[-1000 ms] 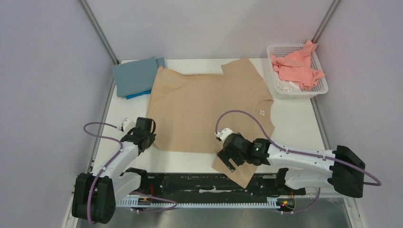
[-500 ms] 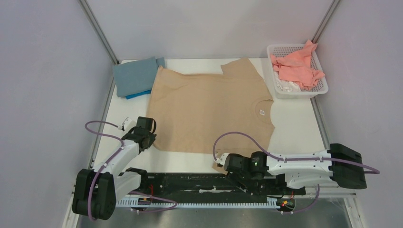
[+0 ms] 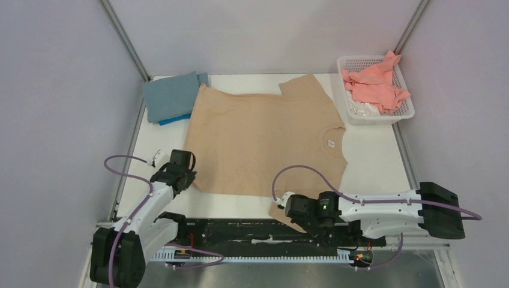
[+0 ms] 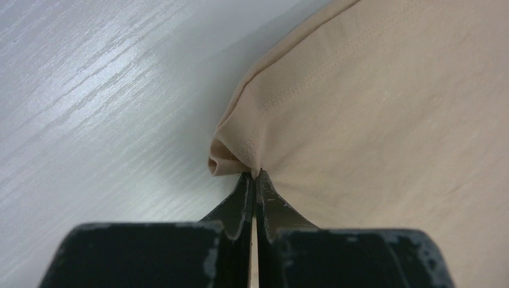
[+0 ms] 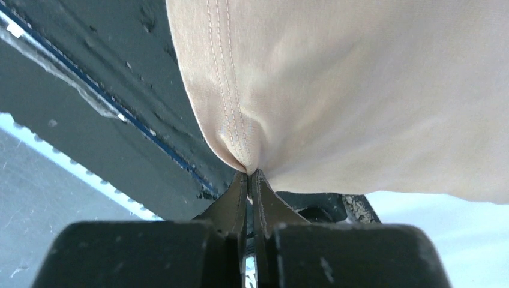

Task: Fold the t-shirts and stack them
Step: Grab the side of the flattened tshirt closest away from the robot with both arms, then fold the flattened tshirt in 1/3 of the way

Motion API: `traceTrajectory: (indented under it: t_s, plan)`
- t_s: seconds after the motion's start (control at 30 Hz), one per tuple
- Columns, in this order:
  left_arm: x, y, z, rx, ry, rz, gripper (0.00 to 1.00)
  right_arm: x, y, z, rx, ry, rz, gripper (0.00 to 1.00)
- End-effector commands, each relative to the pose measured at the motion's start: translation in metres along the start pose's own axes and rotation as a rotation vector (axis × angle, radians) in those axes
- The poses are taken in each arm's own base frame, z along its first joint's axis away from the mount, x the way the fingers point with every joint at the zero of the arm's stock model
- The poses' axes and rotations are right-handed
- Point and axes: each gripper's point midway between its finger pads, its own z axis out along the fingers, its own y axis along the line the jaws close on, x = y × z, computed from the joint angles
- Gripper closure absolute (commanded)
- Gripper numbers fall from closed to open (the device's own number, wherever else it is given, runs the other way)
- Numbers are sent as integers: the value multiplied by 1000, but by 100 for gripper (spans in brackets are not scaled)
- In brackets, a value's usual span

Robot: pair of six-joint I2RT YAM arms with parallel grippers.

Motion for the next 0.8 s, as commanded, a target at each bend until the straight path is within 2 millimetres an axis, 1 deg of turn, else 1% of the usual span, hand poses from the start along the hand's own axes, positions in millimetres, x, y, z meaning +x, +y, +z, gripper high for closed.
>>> traceTrajectory:
  t_s: [0.0,0.13,0.17,0.23,0.3,0.4,0.43,0.53,0.63,0.67,0.77]
  plan:
    - [10,19,-10,-20,30,-15,98,13,5,-11,-40,6,32,100]
    - [13,30,-22,-1,32,-36,98,15,11,-24,-61,-23,53,100]
    - [13,32,-26,7,32,-39,98,15,9,-25,-54,-32,61,100]
    - [14,31,-30,45,28,-55,98,9,2,-28,-18,-74,79,100]
    - [15,23,-31,95,32,-70,98,-7,-5,-33,30,-142,94,100]
    - [15,7,-33,152,54,-66,98,-39,-17,-47,113,-261,128,100]
    - [14,3,-33,153,59,-61,98,-50,-24,-52,146,-296,148,100]
    - [11,-7,-30,134,74,-41,98,-77,-60,-69,292,-392,248,100]
    - [9,-21,-26,135,96,-29,98,-101,-89,-82,344,-479,347,100]
    - [8,-27,-25,143,97,-27,98,-108,-97,-85,356,-510,368,100]
    - [0,-38,-24,144,86,-24,98,-119,-117,-88,413,-542,397,100]
